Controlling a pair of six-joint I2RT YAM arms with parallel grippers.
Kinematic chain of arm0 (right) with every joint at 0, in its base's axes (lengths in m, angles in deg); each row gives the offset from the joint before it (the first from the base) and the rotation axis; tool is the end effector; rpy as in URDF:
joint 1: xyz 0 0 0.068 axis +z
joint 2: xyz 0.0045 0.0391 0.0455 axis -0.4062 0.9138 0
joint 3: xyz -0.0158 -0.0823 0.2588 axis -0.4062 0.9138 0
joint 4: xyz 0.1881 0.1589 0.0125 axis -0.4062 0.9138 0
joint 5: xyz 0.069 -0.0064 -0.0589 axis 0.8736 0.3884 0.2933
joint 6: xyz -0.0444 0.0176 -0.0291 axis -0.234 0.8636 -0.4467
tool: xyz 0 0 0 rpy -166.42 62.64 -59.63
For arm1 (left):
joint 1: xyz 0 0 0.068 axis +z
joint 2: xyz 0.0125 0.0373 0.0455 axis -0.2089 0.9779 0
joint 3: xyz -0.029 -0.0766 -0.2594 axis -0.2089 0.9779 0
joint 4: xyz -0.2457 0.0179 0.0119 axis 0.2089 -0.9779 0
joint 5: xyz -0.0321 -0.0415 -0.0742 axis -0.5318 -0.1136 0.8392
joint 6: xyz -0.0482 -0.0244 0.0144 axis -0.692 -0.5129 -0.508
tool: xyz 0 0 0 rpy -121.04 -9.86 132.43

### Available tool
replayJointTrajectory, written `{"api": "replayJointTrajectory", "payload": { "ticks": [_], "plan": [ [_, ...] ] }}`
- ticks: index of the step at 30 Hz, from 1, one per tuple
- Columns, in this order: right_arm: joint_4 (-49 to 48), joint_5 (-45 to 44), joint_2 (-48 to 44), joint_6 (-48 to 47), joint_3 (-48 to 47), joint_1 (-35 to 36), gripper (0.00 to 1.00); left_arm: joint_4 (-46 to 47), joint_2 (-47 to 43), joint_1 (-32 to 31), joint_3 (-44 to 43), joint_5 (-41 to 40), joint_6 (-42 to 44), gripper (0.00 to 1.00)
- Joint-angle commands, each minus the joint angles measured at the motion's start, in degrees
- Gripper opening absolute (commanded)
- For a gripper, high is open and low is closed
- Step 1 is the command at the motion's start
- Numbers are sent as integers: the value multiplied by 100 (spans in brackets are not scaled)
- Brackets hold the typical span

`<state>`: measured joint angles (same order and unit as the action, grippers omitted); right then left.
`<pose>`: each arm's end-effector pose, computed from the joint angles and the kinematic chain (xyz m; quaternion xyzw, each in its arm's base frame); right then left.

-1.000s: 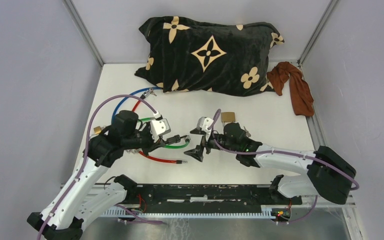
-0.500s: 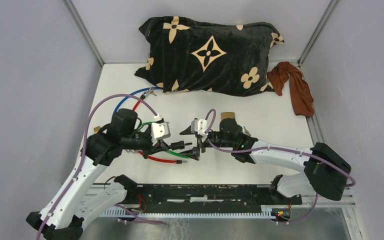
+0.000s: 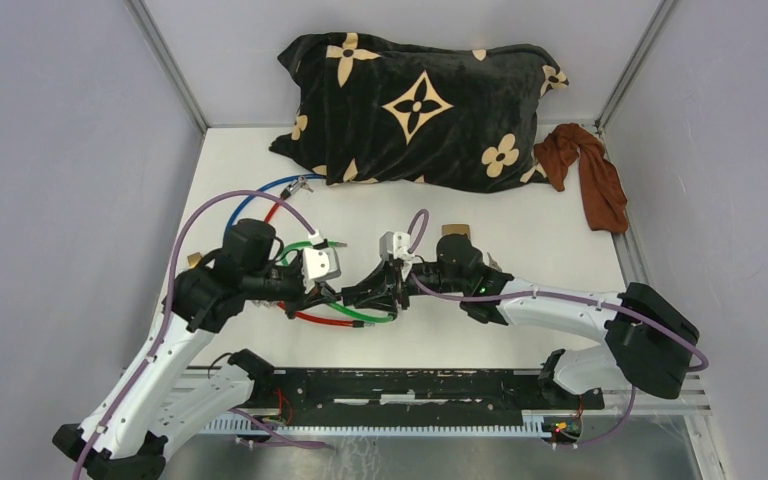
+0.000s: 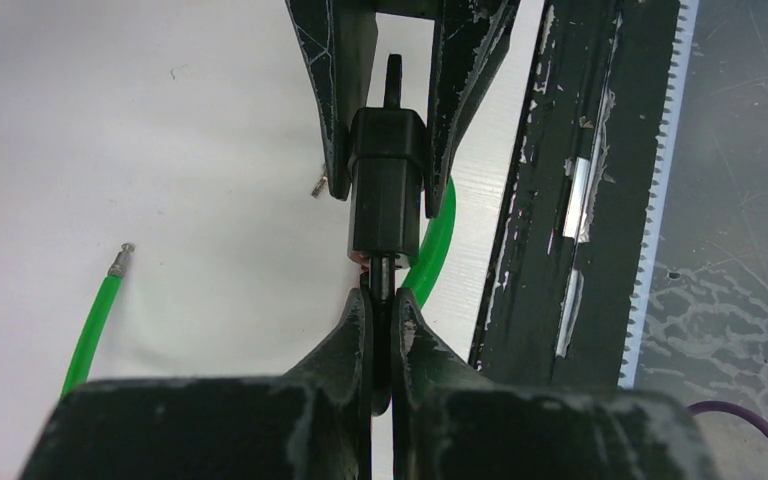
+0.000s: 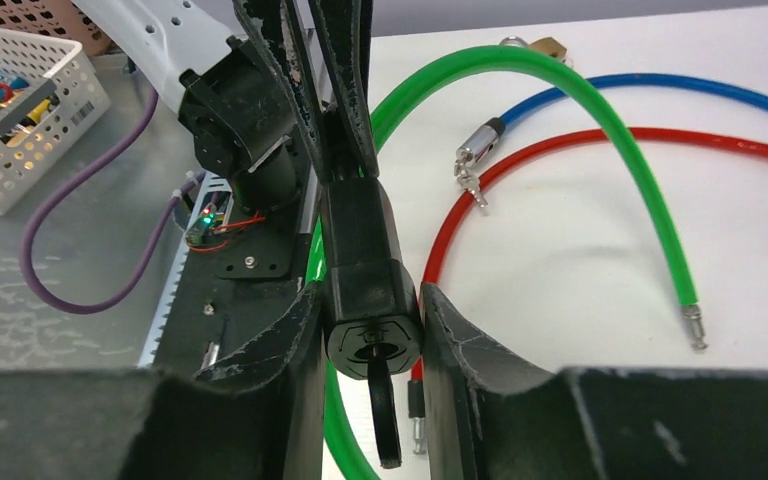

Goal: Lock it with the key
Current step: Adjust the lock.

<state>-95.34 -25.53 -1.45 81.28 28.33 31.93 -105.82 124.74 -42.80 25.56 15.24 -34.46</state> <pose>0.1417 0.2504 0.2671 -0.4992 0.5313 0.5196 0.4456 0.0916 -0.0810 0.3327 0.5537 0.6853 -0.2838 0.3785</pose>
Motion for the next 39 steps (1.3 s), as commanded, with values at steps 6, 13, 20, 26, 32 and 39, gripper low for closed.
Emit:
{"api": "replayJointTrajectory", "payload": {
  "ticks": [6,13,20,26,32,39],
  "plan": [
    [502,-747,-857,1279,-270,-31,0,959,-328,-26,333,47,636,65],
    [877,-1109,-1075,2042,-108,-113,0,1321,-714,-23,590,-457,717,76],
    [1157,-1430,-712,2484,15,-138,0,1573,-513,-30,1447,-6,839,85],
    [850,-1582,-644,3636,195,-153,0,2527,4,-144,1703,-449,913,82],
    [460,-2047,-952,4598,532,-250,0,3184,271,-344,2082,-255,914,73],
    [-215,-2653,-1110,6169,1113,-300,0,4081,97,-1136,2433,-871,1186,79]
  ]
}}
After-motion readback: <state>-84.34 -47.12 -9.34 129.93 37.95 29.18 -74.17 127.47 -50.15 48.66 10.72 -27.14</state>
